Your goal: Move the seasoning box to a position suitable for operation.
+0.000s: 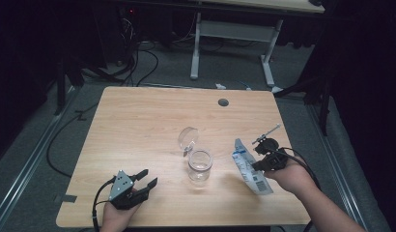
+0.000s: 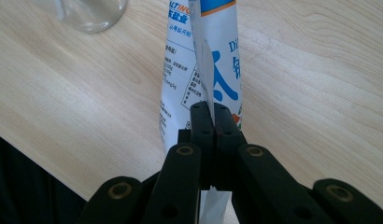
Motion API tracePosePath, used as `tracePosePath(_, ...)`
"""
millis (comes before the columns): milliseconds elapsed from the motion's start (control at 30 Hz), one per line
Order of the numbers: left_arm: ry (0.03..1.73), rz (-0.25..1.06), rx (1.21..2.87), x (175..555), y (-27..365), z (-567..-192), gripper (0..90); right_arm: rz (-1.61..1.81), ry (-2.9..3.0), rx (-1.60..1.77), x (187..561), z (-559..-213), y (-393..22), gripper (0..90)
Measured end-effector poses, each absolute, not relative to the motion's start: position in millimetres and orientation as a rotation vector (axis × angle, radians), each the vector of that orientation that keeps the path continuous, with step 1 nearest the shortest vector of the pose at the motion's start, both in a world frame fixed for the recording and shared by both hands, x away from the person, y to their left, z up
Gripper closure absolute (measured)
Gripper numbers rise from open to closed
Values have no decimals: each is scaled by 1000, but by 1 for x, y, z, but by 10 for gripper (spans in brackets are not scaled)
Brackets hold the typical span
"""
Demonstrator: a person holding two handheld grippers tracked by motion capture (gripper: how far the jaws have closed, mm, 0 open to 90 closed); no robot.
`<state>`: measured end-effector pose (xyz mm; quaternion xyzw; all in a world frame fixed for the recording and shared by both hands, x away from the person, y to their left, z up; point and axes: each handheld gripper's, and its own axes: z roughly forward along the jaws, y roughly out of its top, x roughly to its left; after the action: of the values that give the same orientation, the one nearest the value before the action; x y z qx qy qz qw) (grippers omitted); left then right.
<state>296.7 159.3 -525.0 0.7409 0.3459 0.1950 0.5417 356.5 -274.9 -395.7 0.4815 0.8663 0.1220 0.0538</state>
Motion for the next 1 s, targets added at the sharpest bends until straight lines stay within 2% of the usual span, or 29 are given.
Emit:
tracePosePath(700,815,467,1770,295,157,-525,503,262,2694,1454,360,-384,-270,898)
tracePosePath(1000,759,468,1805,291,146,-523,486,226,2696,1451,356,-379,-267,899)
